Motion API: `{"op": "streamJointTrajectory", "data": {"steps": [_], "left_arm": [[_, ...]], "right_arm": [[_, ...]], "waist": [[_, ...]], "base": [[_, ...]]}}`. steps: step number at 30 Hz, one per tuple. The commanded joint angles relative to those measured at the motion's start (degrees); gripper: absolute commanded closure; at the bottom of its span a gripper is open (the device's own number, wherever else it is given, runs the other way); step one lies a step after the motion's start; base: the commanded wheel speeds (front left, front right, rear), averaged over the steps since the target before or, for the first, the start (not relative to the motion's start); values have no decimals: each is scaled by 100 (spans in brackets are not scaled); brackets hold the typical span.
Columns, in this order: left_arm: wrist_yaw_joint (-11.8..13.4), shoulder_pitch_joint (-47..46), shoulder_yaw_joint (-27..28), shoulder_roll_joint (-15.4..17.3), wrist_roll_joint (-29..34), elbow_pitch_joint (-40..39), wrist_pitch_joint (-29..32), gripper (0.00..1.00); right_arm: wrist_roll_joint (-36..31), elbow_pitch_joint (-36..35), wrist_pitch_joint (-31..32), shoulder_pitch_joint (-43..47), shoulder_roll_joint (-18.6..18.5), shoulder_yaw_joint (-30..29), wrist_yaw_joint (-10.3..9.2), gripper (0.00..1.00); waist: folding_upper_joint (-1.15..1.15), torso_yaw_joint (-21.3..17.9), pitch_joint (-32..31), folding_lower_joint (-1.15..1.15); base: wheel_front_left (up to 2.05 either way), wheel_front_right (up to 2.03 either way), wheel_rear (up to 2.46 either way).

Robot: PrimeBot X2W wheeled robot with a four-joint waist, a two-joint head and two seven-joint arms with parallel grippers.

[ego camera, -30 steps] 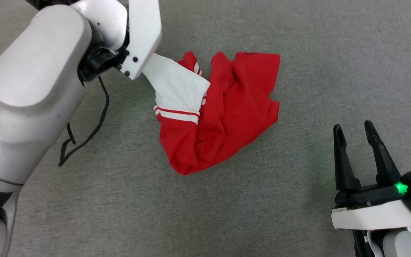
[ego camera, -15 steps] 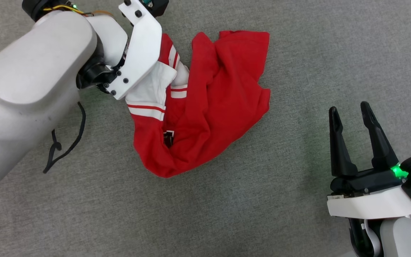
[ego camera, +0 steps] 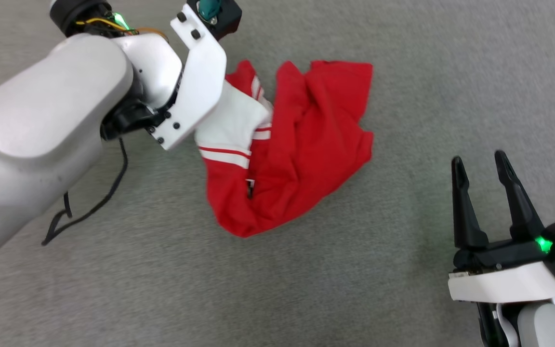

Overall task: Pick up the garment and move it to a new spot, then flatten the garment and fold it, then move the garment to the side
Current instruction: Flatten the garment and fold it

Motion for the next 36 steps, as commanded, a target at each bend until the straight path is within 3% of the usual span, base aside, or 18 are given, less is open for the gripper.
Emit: {"op": "streamJointTrajectory", "data": {"steps": [1,9,17,23,29,30,31,35,36], "left_arm": [[4,165,-6,35,-35,-55,-145,100],[4,740,-6,668,-173,-359,-1175,100],[209,2209,-11,1307,-469,-380,-1761,100],[361,3297,-46,1514,-539,-256,-1855,100],[544,3759,-39,1431,-610,-98,-2115,100],[598,3718,34,1399,-564,-103,-2284,28],[666,3697,116,1372,-549,-109,-2451,0],[835,3687,358,1407,-410,-286,-3192,0],[1073,3793,519,1535,-271,-526,-3783,0]], "right_arm": [[-72,5,-14,98,8,-52,-4,0],[-367,-24,-14,402,9,-134,-4,0],[-490,-26,-14,617,8,-109,-4,0],[-551,-8,-14,736,8,-70,-4,0],[-602,55,-14,817,9,-62,-4,0],[-616,68,-14,816,9,-60,-4,0],[-625,76,-14,822,8,-75,-4,0],[-628,91,-13,911,9,-201,-4,0],[-749,32,-13,885,8,-280,-4,0]], "waist": [[0,308,-324,-1],[0,922,-888,-1],[0,1130,-1046,-1],[0,1109,-1083,-1],[0,1099,-1213,-1],[0,1102,-1258,-1],[0,1106,-1314,-1],[0,1125,-1596,-1],[0,1169,-1794,-1]], "base": [[0,0,0],[0,0,0],[0,0,0],[0,0,0],[0,0,0],[0,0,0],[0,0,0],[0,0,0],[0,0,0]]}}
